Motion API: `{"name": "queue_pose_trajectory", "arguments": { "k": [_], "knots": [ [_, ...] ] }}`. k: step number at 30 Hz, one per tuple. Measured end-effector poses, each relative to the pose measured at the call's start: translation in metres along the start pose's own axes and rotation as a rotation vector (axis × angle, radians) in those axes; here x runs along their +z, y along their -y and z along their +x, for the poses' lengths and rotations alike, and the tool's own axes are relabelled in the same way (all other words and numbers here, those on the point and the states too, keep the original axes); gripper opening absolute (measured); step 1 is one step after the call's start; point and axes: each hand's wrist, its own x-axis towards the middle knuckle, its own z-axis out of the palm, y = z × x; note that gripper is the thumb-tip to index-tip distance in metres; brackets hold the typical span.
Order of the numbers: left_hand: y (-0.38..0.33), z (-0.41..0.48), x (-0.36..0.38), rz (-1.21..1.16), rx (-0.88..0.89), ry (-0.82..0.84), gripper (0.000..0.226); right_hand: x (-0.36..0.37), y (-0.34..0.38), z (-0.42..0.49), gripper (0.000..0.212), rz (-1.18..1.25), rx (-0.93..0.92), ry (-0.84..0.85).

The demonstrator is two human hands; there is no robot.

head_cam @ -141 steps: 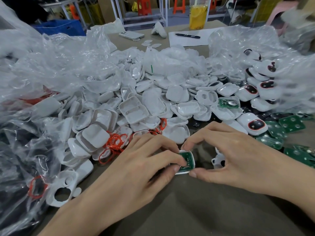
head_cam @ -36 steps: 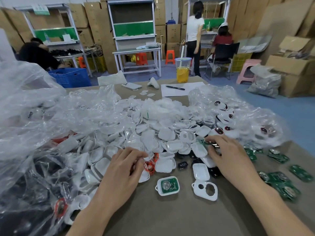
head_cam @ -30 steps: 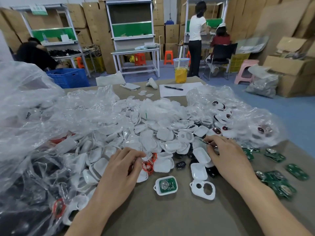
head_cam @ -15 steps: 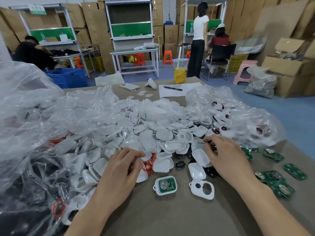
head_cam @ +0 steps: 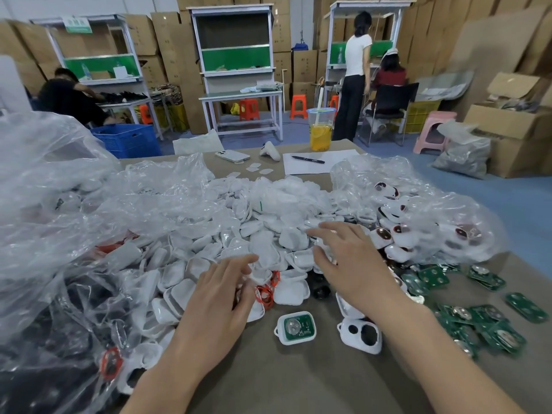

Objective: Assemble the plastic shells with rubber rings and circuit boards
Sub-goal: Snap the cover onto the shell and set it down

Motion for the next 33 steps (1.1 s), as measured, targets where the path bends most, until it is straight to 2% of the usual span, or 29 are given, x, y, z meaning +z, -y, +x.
{"name": "queue_pose_trajectory", "arguments": {
  "k": [4, 6, 9, 13, 19, 22, 26, 31, 33],
  "knots": [
    [0.001, 0.001, 0.002, -0.005, -0.04, -0.058, 0.043, 0.017, 0.019, 0.018, 0.047, 0.036, 0.04, 0.107],
    [0.002, 0.006, 0.004, 0.073, -0.007, -0.077, 0.04, 0.025, 0.026, 0.023, 0.052, 0.006, 0.039, 0.148],
    [0.006, 0.021, 0.005, 0.206, 0.034, -0.084, 0.039, 0.035, 0.033, 0.027, 0.047, -0.028, 0.042, 0.198],
    [0.013, 0.035, 0.008, 0.303, 0.07, -0.107, 0.036, 0.04, 0.031, 0.026, 0.035, 0.039, 0.033, 0.169],
    [0.016, 0.035, 0.008, 0.289, 0.082, -0.118, 0.035, 0.037, 0.028, 0.028, 0.024, 0.104, 0.007, 0.048],
    [0.011, 0.035, 0.005, 0.236, 0.071, -0.176, 0.034, 0.031, 0.029, 0.028, 0.014, 0.237, 0.034, -0.019],
    [0.002, 0.035, 0.007, 0.056, -0.007, -0.223, 0.034, 0.022, 0.033, 0.028, 0.012, 0.39, 0.068, -0.017],
    [0.002, 0.034, 0.008, -0.087, -0.093, -0.196, 0.032, 0.02, 0.042, 0.025, 0.009, 0.441, -0.011, 0.014],
    [0.001, 0.033, 0.007, -0.123, -0.105, -0.209, 0.032, 0.021, 0.044, 0.023, 0.014, 0.439, -0.031, 0.048]
  ]
}}
